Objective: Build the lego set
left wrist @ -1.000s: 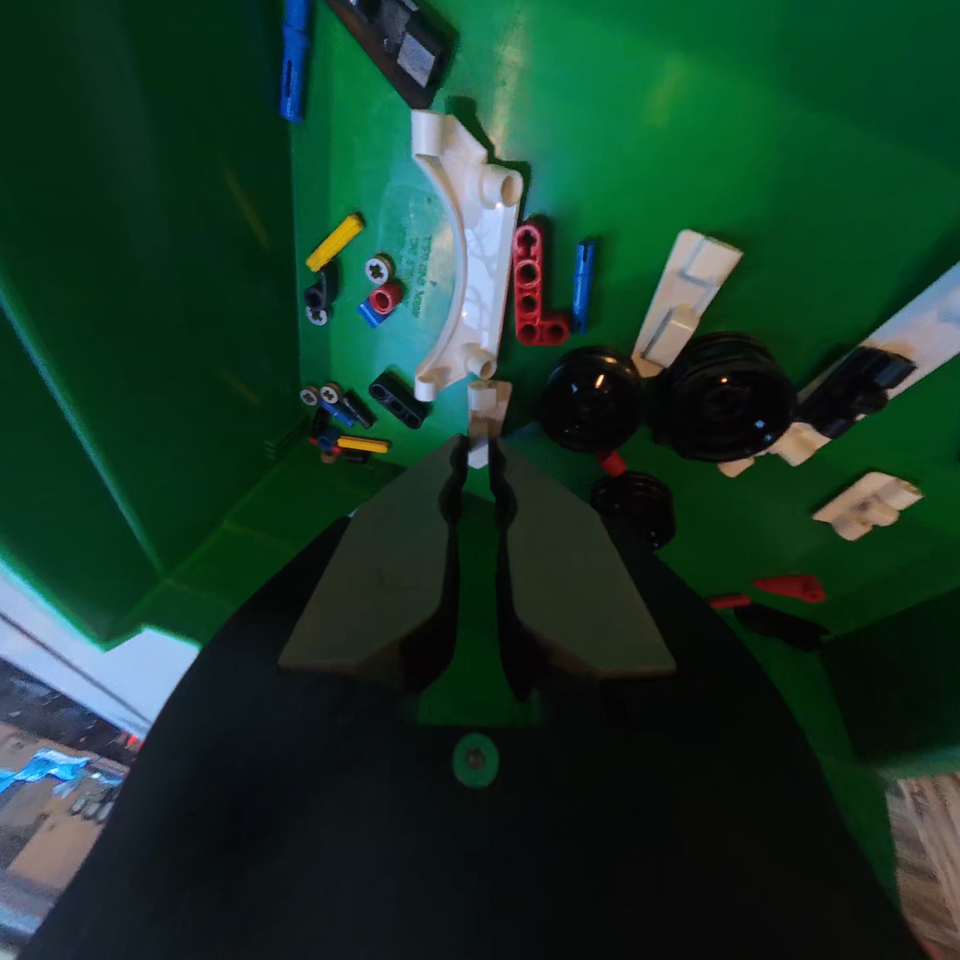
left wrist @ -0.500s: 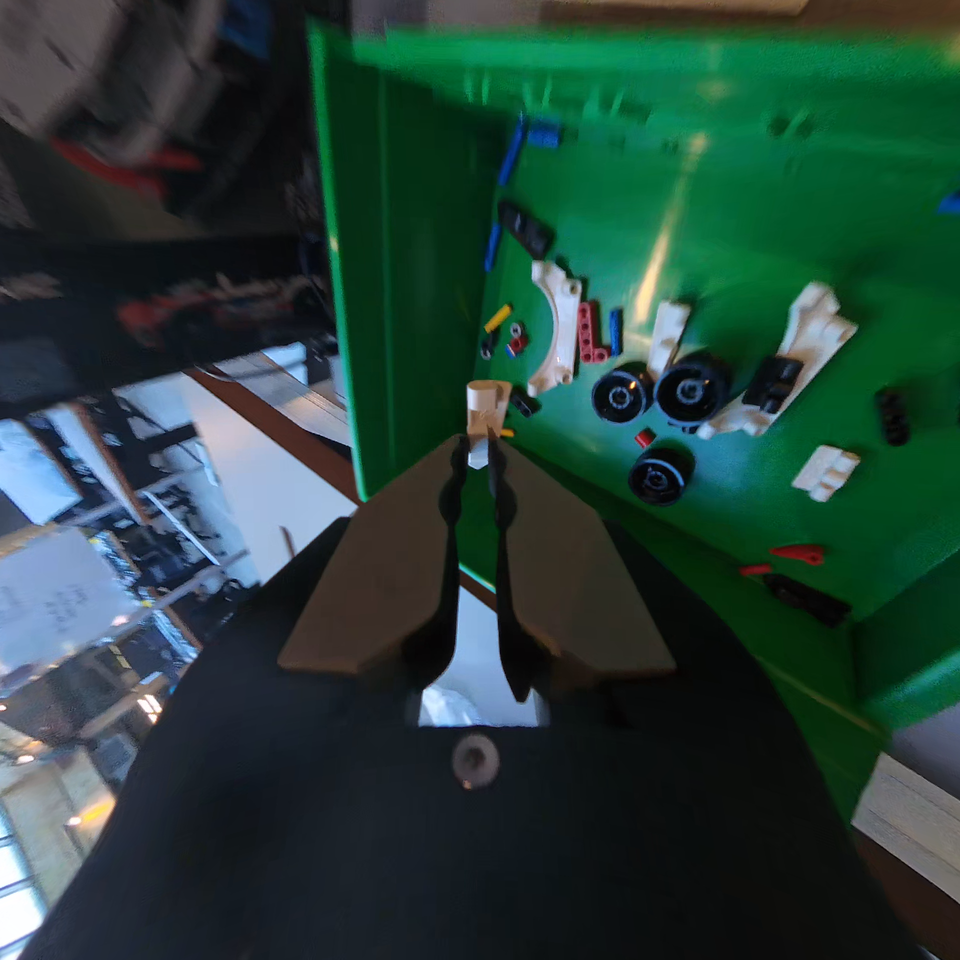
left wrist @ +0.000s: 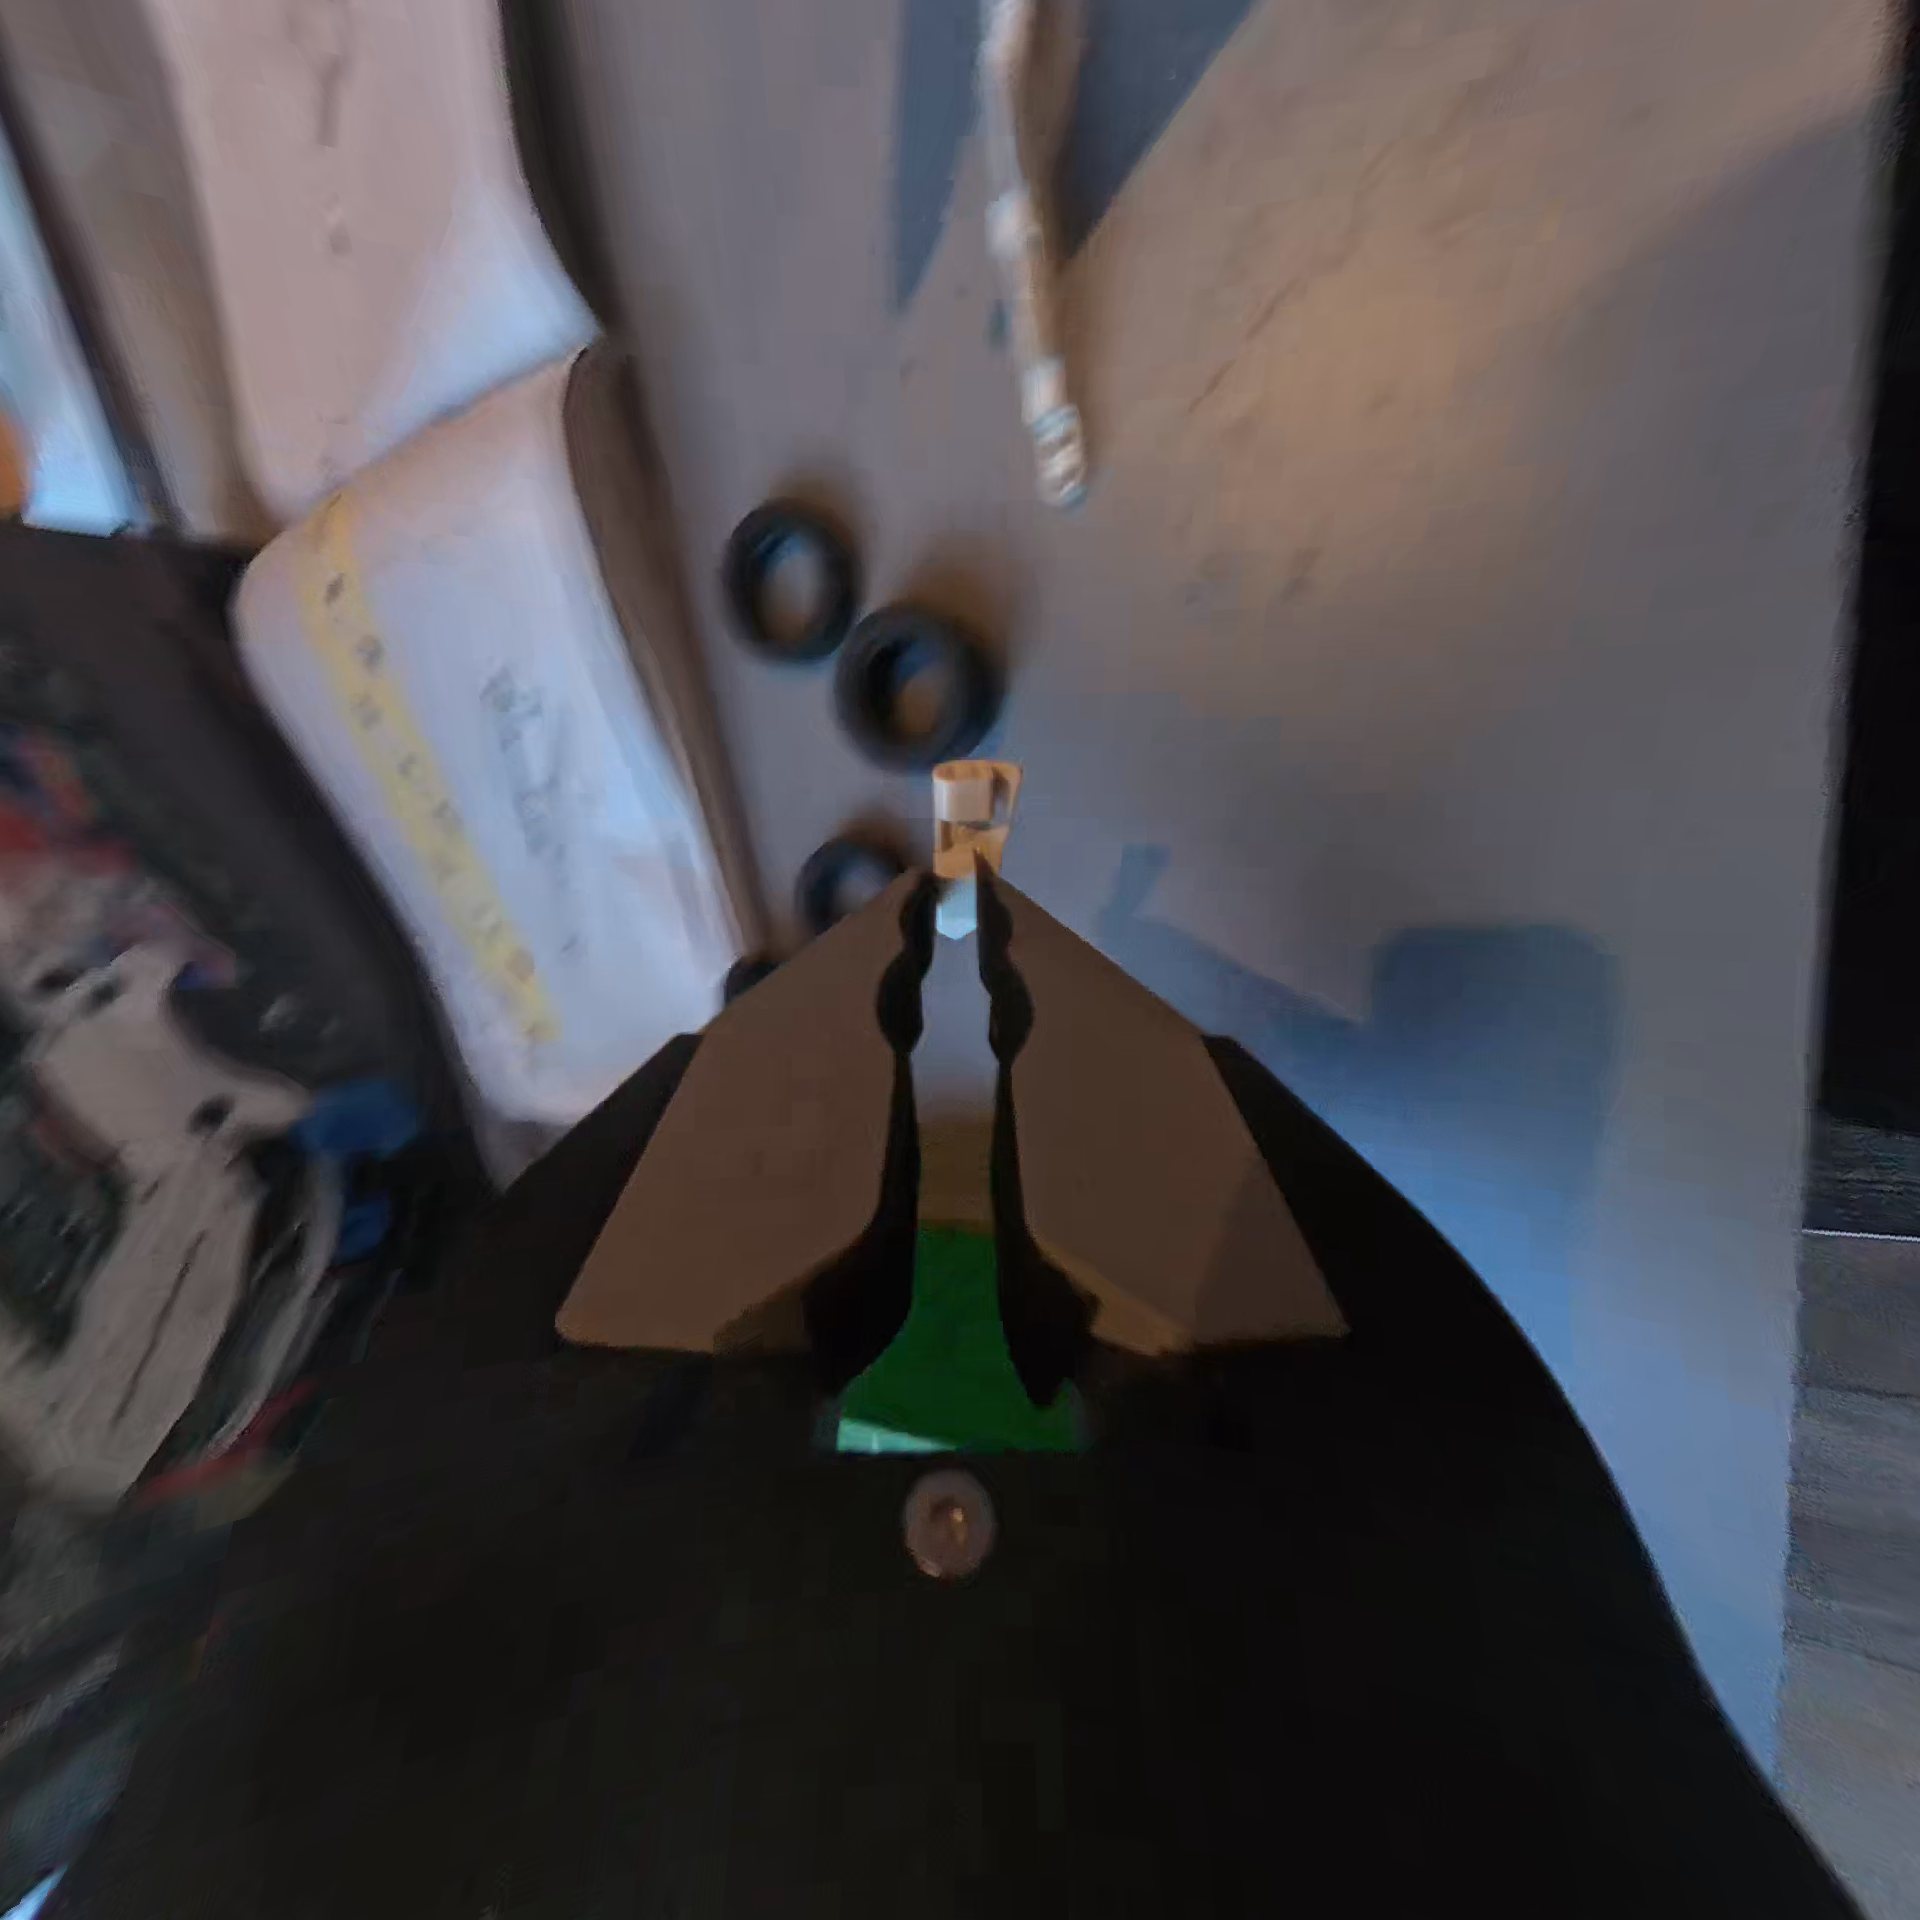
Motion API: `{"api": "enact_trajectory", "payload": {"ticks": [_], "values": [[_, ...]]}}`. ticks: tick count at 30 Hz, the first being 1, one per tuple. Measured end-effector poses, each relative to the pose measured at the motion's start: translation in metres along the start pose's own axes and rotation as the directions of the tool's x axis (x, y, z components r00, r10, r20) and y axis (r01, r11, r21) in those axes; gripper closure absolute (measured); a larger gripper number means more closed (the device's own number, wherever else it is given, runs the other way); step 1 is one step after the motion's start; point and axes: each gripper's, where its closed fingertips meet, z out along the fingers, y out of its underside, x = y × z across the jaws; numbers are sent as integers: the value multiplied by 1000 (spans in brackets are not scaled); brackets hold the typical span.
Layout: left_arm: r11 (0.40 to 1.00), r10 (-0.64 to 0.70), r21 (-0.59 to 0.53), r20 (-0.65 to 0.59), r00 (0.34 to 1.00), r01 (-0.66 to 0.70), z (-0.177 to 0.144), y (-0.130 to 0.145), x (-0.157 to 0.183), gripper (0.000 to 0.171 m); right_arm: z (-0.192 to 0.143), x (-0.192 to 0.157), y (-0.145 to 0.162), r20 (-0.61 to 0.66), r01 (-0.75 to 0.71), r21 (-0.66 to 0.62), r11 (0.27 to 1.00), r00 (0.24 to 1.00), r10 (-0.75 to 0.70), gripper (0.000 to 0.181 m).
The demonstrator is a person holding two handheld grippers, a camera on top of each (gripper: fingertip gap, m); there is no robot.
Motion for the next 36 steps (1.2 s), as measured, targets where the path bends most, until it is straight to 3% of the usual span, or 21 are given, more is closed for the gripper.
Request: {"api": "enact_trajectory", "payload": {"ticks": [3, 7, 12, 17, 20, 24, 26, 29, 32, 34, 36], "values": [[995, -64, 74, -127, 990, 74, 37, -23, 30, 167, 1, -1, 1, 1, 4, -5, 1000, 1000, -4, 154], [987, -133, 59, -195, 972, 147, 71, -21, 46, 161, 0, 0, 2, -4, 11, -11, 1000, 1000, -11, 154], [971, -210, 74, -204, 956, 229, 70, -25, 48, 147, 0, 3, 2, -16, 1, -14, 1000, 1000, -1, 152], [923, -339, 140, -141, 930, 358, 57, -24, 44, 145, 3, 2, 6, -25, 20, -40, 999, 999, -21, 152], [822, -546, 157, -60, 836, 548, 53, -12, 35, 145, 3, 0, 6, -18, 31, -42, 999, 999, -32, 152], [581, -766, 227, -170, 620, 781, 49, -26, 35, 143, 5, 0, 6, -16, 23, -46, 999, 1000, -24, 152], [519, -817, 231, -147, 557, 823, 51, -21, 32, 142, 4, 1, 6, -18, 21, -44, 999, 1000, -22, 152], [490, -839, 231, -137, 527, 840, 60, -20, 30, 139, 4, 1, 6, -20, 25, -41, 999, 999, -26, 152], [502, -847, 148, -113, 519, 852, 77, -15, 35, 141, 5, 0, 6, -19, 31, -48, 998, 999, -32, 152], [542, -830, 148, -57, 555, 827, 81, -11, 34, 165, 5, -2, 7, -16, 44, -53, 998, 999, -45, 153], [583, -801, 169, -41, 597, 794, 82, -13, 35, 171, 7, -6, 8, -4, 63, -64, 996, 998, -64, 154]]}}
